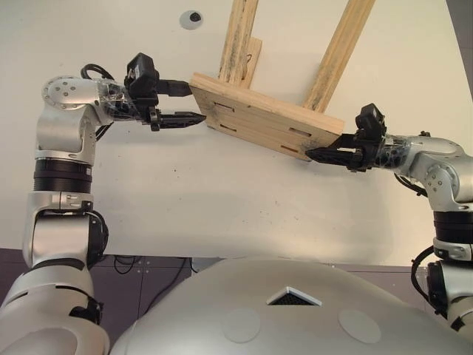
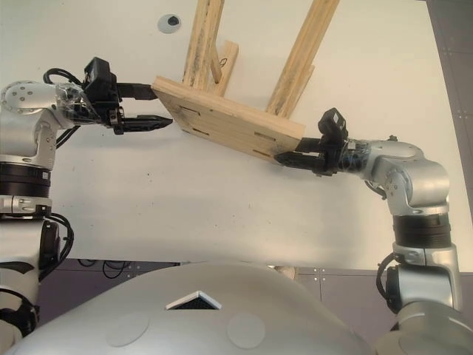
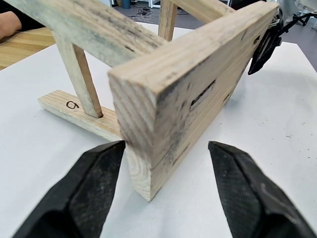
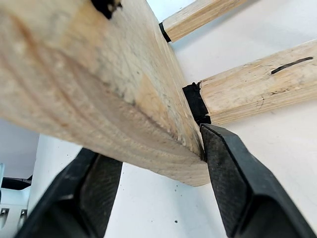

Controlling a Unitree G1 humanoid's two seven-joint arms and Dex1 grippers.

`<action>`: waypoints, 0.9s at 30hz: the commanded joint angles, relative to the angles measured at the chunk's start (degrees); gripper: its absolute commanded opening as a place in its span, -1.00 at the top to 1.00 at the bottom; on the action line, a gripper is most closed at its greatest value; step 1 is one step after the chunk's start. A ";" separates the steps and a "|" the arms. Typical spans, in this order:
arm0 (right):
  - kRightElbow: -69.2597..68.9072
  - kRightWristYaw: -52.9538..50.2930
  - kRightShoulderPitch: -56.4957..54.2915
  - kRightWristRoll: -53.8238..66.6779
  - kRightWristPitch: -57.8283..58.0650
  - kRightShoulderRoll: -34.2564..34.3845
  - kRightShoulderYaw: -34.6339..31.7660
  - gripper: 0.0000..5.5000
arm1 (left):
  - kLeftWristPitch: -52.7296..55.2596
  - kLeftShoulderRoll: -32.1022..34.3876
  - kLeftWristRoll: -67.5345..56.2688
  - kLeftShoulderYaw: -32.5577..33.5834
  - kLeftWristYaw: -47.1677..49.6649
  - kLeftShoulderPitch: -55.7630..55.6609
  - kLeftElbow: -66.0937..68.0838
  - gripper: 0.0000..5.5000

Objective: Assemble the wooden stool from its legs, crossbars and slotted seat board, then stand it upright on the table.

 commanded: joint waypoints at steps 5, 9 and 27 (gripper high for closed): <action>7.93 8.51 -5.09 -3.73 -4.74 -4.98 4.03 0.15 | -2.70 -3.11 1.66 -1.00 0.80 -2.71 3.30 -0.12; 11.83 13.21 -8.42 -4.94 -7.71 -6.03 5.03 0.17 | -3.40 -4.11 1.82 -1.19 0.47 -3.15 4.34 -0.12; 13.62 26.39 -21.06 2.82 11.58 -7.37 6.16 0.22 | 39.47 -8.73 -18.50 9.44 22.69 10.92 -31.50 0.22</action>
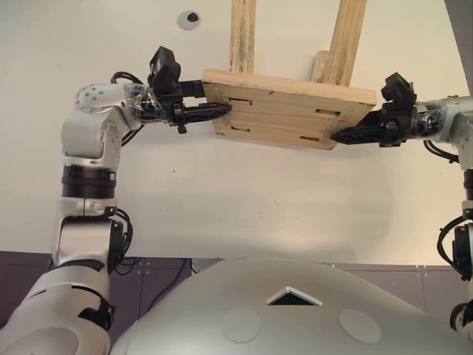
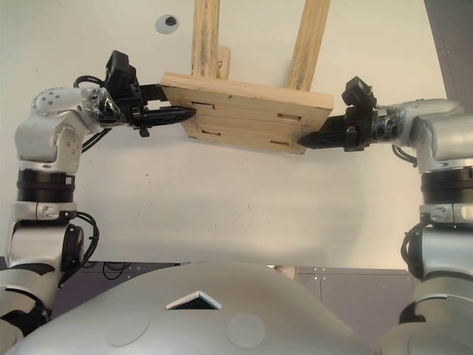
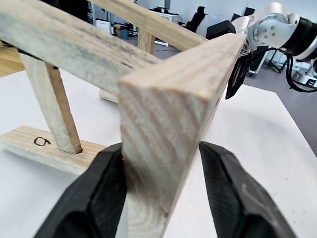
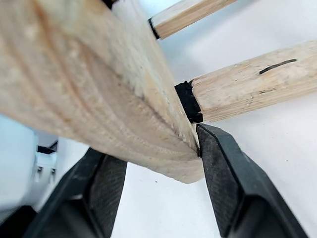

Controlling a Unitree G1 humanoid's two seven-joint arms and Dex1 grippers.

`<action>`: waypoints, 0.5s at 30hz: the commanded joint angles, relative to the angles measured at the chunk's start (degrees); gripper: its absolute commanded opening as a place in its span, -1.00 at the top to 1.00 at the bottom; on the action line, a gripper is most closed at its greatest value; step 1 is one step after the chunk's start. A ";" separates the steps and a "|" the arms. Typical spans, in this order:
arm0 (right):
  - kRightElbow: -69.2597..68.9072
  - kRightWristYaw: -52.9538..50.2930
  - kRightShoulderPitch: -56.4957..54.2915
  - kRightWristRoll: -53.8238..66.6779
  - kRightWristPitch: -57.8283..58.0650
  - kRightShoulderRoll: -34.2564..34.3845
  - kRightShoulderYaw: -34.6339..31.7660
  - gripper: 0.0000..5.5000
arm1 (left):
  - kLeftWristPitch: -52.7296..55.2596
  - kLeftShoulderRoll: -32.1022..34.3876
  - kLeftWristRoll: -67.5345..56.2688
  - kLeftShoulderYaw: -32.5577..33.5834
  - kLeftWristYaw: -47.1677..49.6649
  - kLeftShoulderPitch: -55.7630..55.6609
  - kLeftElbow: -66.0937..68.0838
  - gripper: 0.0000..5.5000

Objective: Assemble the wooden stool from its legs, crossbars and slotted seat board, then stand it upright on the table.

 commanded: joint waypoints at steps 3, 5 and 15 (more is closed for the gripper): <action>-7.74 7.20 -7.43 16.02 22.33 -0.72 -1.50 0.22 | 36.30 -6.64 -22.58 13.46 24.09 4.28 -22.71 0.22; -7.60 6.48 -11.27 21.16 30.54 0.07 -5.50 0.23 | 43.46 -12.60 -33.82 20.00 37.41 0.38 -23.37 0.22; 17.76 -6.30 -32.36 20.76 43.93 10.51 -21.16 0.51 | 20.25 -3.39 -83.29 18.49 99.38 -12.57 -11.75 0.35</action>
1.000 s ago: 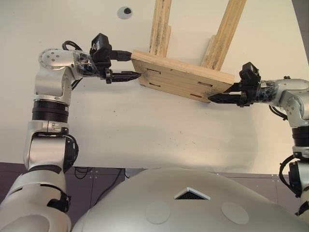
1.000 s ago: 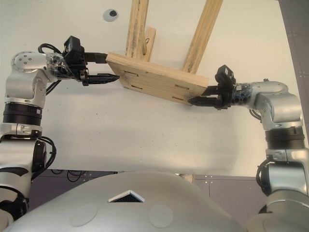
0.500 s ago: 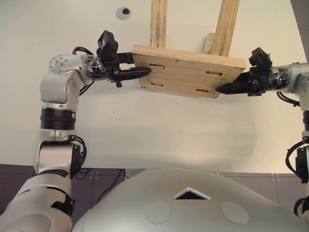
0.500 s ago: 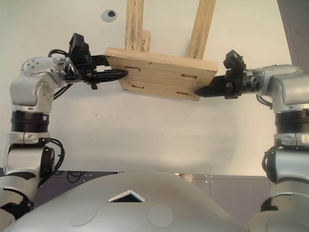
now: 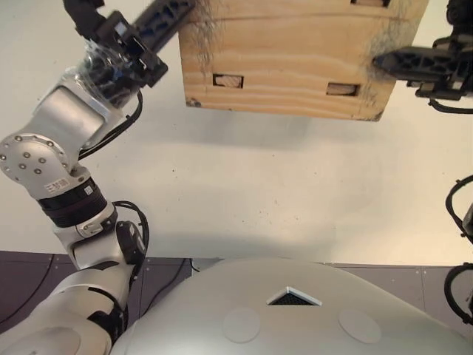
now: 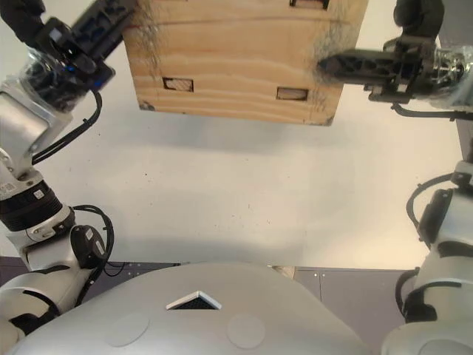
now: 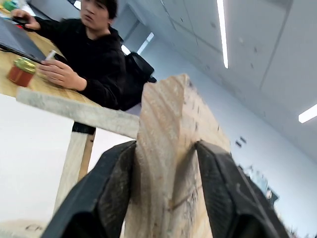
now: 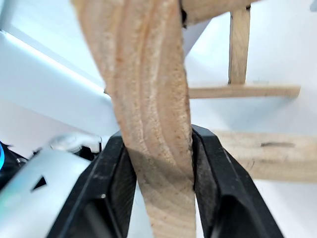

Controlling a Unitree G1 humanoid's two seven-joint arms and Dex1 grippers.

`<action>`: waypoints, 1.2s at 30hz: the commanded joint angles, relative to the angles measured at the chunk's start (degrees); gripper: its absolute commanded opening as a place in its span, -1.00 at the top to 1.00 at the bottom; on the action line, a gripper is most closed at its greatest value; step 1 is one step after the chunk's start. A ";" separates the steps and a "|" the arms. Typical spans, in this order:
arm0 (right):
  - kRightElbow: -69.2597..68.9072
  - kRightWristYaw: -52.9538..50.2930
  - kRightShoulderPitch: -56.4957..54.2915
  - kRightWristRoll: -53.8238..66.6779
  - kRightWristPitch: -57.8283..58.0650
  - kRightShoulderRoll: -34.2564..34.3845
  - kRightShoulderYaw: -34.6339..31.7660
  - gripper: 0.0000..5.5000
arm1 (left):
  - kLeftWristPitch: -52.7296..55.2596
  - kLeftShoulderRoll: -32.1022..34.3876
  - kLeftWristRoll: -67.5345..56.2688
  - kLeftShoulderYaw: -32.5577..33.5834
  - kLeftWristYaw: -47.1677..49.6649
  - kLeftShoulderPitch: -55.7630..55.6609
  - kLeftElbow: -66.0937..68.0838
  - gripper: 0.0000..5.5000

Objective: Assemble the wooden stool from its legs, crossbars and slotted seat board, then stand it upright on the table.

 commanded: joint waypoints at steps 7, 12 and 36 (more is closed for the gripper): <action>35.38 -21.06 -22.42 -5.15 -1.28 16.34 -9.12 0.52 | -2.14 5.75 -0.50 -8.83 25.42 -22.43 34.50 0.41; 47.51 -31.52 -25.14 -7.73 -6.93 19.03 -13.48 0.52 | -1.22 4.29 14.61 -12.14 14.27 -29.40 50.84 0.48; 55.13 -44.45 -23.02 -7.98 -23.70 18.36 -21.34 -0.56 | -13.47 1.17 36.72 7.08 -7.12 -42.95 69.18 -0.36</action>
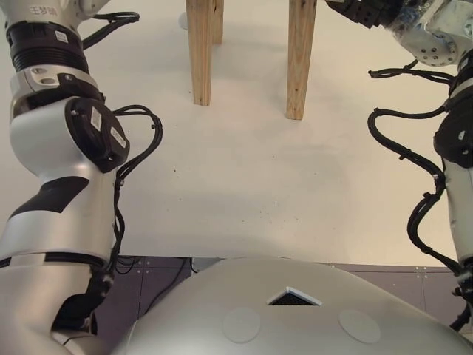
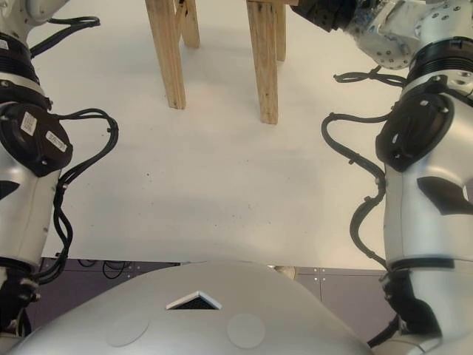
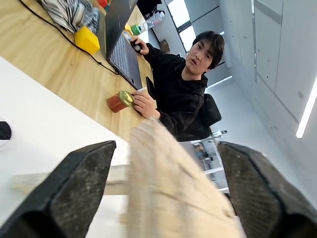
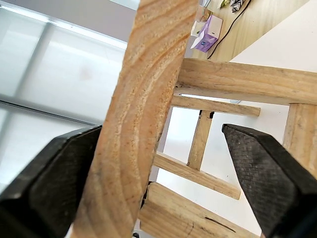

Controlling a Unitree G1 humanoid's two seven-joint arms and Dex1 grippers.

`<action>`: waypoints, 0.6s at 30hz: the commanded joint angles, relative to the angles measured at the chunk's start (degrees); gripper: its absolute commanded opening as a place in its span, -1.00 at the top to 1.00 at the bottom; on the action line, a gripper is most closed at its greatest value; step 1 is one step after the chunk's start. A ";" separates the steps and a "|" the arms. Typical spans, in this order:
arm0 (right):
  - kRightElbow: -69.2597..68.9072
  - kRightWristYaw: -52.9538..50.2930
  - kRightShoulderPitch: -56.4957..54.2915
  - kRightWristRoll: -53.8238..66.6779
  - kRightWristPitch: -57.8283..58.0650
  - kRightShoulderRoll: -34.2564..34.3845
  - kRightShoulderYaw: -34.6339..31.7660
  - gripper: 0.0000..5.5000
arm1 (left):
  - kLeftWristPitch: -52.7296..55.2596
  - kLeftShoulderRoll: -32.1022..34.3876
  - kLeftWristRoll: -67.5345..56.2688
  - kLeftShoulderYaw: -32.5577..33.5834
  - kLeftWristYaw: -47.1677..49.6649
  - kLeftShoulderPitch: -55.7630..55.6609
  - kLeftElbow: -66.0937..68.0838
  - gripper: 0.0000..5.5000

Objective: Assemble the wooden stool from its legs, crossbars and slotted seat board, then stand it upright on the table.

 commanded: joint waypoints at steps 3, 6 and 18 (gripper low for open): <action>-0.12 0.87 3.24 -2.09 -3.18 -0.20 0.15 -0.56 | -2.17 0.19 -0.17 6.96 -0.77 1.86 -4.30 -0.36; -0.35 -0.82 3.37 -0.88 -7.01 0.56 -1.69 -0.58 | -3.43 -0.78 -0.34 9.48 -1.19 5.26 -9.17 -0.30; -2.19 -12.78 5.91 1.97 -25.34 4.99 -8.78 -0.58 | -11.23 -13.88 1.78 10.18 2.27 28.69 -38.90 0.38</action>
